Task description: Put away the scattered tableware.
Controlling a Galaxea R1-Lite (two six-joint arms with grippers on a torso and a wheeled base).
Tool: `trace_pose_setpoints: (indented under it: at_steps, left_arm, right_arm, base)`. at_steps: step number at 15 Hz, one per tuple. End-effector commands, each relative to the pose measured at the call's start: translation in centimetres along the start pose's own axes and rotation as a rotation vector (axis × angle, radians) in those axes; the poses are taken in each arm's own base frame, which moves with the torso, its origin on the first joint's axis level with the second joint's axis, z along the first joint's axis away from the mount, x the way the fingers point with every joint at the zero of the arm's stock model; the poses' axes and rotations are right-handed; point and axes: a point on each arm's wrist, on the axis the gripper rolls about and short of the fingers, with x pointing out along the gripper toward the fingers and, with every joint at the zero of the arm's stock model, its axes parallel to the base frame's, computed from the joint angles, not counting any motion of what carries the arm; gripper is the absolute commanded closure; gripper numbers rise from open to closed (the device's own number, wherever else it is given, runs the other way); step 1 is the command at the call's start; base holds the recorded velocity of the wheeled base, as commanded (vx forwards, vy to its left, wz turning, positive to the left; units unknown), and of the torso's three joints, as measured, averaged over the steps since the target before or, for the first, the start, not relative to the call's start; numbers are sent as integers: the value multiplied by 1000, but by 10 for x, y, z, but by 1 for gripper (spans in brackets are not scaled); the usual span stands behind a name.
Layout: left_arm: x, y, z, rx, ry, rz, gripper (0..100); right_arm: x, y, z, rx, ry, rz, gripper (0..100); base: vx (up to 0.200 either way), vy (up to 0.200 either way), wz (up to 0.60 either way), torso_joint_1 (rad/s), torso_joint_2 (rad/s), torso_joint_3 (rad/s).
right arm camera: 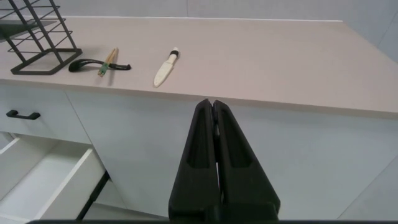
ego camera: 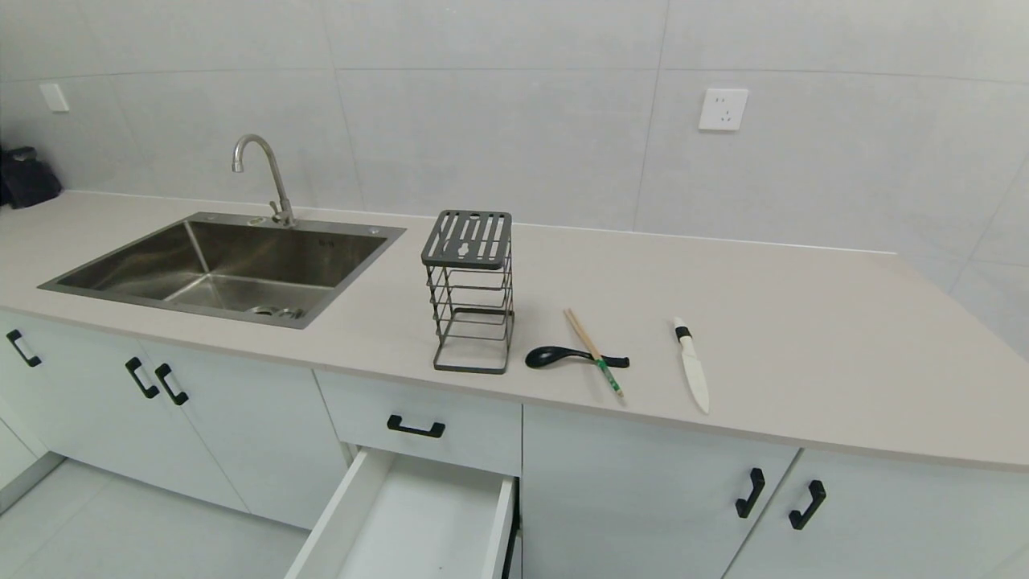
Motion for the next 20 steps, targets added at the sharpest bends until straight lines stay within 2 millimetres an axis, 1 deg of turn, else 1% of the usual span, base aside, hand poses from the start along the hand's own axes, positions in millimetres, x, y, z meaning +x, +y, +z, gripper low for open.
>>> trace_pose_setpoints:
  at_steps: [1, 20]
  left_arm:
    - [0, 0, 0, 1, 2, 2, 0]
    - [0, 0, 0, 1, 2, 0, 0]
  right_arm:
    - [0, 0, 0, 0, 1, 0, 100]
    - [0, 0, 0, -2, 1, 2, 100]
  base:
    - [0, 0, 0, 0, 0, 0]
    - [0, 0, 0, 0, 0, 0]
